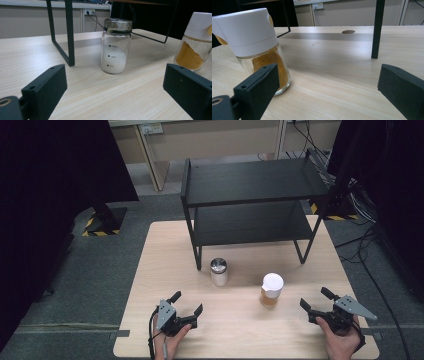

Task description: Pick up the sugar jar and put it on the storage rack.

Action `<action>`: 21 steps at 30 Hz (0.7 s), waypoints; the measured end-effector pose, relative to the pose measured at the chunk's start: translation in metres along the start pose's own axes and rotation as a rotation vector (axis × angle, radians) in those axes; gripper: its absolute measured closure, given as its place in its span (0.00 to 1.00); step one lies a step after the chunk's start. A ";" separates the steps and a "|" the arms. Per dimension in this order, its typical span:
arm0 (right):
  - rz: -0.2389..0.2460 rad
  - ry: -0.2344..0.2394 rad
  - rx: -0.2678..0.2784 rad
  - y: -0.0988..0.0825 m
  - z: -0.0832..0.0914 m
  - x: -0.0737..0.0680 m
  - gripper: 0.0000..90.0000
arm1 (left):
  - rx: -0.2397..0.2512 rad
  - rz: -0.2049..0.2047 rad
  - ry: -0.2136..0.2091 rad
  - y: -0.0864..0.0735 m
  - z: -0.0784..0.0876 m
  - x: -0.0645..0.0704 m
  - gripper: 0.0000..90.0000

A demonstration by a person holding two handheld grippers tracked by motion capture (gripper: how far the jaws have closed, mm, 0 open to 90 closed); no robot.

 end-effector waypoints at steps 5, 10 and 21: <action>-0.001 0.002 -0.004 0.001 0.000 0.001 0.05 | 0.010 -0.001 0.000 -0.001 -0.004 0.000 0.05; -0.006 0.001 -0.005 0.001 -0.001 0.001 0.05 | 0.011 -0.003 -0.004 0.000 -0.011 0.001 0.05; -0.008 0.000 -0.003 0.000 0.000 0.001 0.05 | 0.007 -0.028 -0.022 0.005 -0.030 0.006 0.06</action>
Point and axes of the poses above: each handheld gripper's, and its own axes: z roughly backward along the jaws, y roughly out of its top, x roughly to its right, the point moved 2 cm from there along -z, roughly forward along the jaws, and after that the axes turned 4 degrees about -y, right-handed, at the moved point
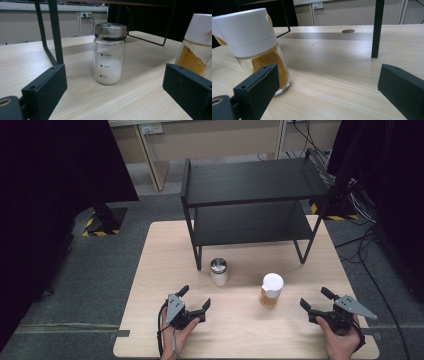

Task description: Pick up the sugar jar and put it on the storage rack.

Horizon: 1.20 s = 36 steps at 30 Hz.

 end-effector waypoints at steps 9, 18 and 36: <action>-0.010 0.000 0.006 -0.001 0.001 0.001 0.05 | -0.006 -0.003 -0.020 0.006 -0.019 0.001 0.05; -0.017 0.004 0.009 -0.002 0.001 0.002 0.05 | -0.024 0.001 -0.021 0.010 -0.044 0.004 0.06; -0.021 0.010 0.010 -0.002 0.001 0.003 0.05 | -0.047 -0.017 -0.002 0.022 -0.064 0.004 0.06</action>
Point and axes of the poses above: each handheld gripper's, and its own axes: z roughly backward along the jaws, y roughly out of its top, x roughly to its right, the point moved 2 cm from there along -z, roughly forward along the jaws, and after that the axes turned 4 degrees about -y, right-handed, at the moved point
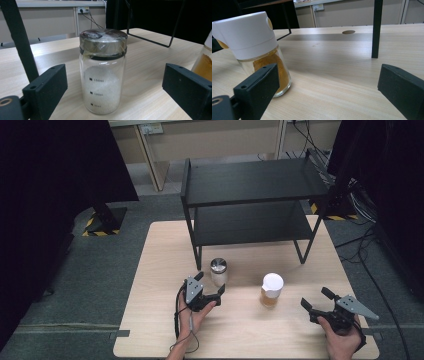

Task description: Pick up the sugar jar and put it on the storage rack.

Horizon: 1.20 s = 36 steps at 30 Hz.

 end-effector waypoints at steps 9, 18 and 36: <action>0.001 0.001 0.002 0.000 0.000 0.000 0.05 | -0.022 -0.002 0.006 0.005 -0.015 0.001 0.08; -0.001 0.006 0.002 0.000 0.000 0.001 0.05 | -0.052 0.001 0.048 0.009 -0.030 0.003 0.15; -0.001 0.009 0.001 0.000 0.000 0.001 0.05 | -0.093 0.020 0.079 0.012 -0.047 0.002 0.29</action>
Point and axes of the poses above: each handheld gripper's, and its own axes: z roughly backward along the jaws, y roughly out of its top, x roughly to its right, the point moved 2 cm from there along -z, roughly forward along the jaws, and after that the axes turned 4 degrees about -y, right-handed, at the moved point
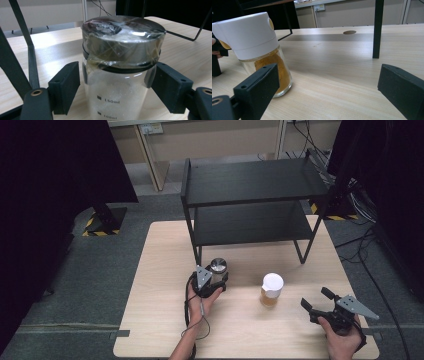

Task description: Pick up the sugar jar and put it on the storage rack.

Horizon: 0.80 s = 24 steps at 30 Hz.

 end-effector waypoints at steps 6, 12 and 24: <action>-0.001 0.001 0.000 0.000 0.000 0.000 0.05 | -0.006 -0.010 -0.005 0.001 -0.002 0.001 0.33; -0.004 0.001 -0.002 0.000 0.000 0.000 0.05 | -0.004 -0.015 -0.008 0.001 -0.002 0.000 0.34; -0.010 -0.001 0.000 0.000 0.000 0.001 0.05 | 0.045 -0.005 -0.021 -0.004 0.004 -0.003 0.34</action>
Point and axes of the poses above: each handheld gripper's, and its own axes: z roughly backward along the jaws, y roughly out of its top, x roughly to its right, the point moved 2 cm from there along -z, roughly forward along the jaws, and after that the axes turned 4 degrees about -y, right-handed, at the moved point
